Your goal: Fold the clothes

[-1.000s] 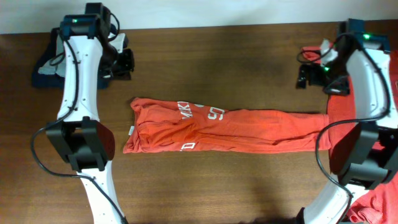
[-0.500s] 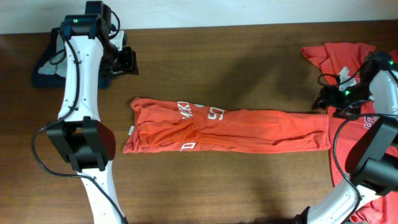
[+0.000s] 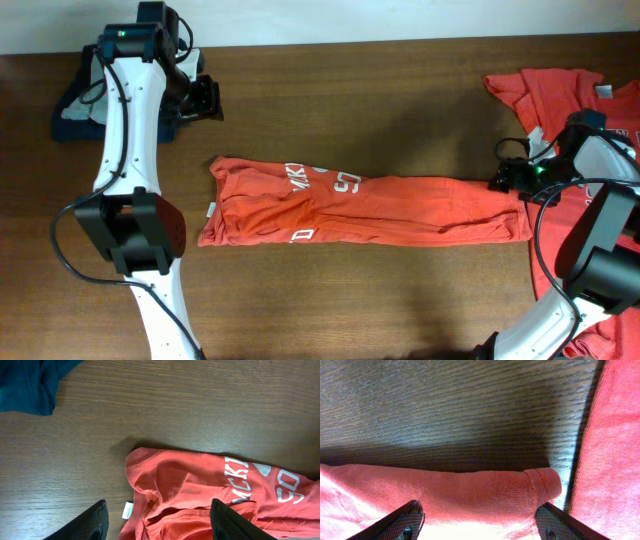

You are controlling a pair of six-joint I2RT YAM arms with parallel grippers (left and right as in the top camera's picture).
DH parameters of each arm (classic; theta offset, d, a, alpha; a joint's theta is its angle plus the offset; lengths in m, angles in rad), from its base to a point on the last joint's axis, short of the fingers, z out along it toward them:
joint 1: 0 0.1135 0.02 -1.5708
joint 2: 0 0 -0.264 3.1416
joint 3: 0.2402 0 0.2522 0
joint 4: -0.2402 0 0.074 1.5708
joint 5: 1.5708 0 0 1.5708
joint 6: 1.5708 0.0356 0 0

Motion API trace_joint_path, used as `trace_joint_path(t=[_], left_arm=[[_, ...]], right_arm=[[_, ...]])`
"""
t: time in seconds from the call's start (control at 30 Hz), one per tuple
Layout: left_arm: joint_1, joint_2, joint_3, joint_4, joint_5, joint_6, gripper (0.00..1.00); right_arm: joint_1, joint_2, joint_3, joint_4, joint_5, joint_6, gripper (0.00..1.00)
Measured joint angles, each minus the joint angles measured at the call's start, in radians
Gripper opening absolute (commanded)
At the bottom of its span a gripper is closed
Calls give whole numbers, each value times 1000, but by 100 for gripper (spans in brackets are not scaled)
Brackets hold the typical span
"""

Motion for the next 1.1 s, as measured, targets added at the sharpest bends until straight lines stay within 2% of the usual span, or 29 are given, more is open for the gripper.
trace_joint_path(t=[0.27,0.37,0.5,0.77,0.97,1.1], left_arm=[[0,0,0,0,0,0,65],[0,0,0,0,-16,0,66],[0,0,0,-1,-33,0,66],[0,0,0,-1,-39,0,66],[0,0,0,-21,-47,0,66],[0,0,0,-27,-56,0,66]], right_arm=[[0,-6,-37,49,39,1,79],[0,-15,-60,82,49,1,85],[0,-24,-72,99,49,0,86],[0,-27,-81,115,54,1,80],[0,-33,-95,130,56,0,65],[-1,-33,-97,130,39,0,64]])
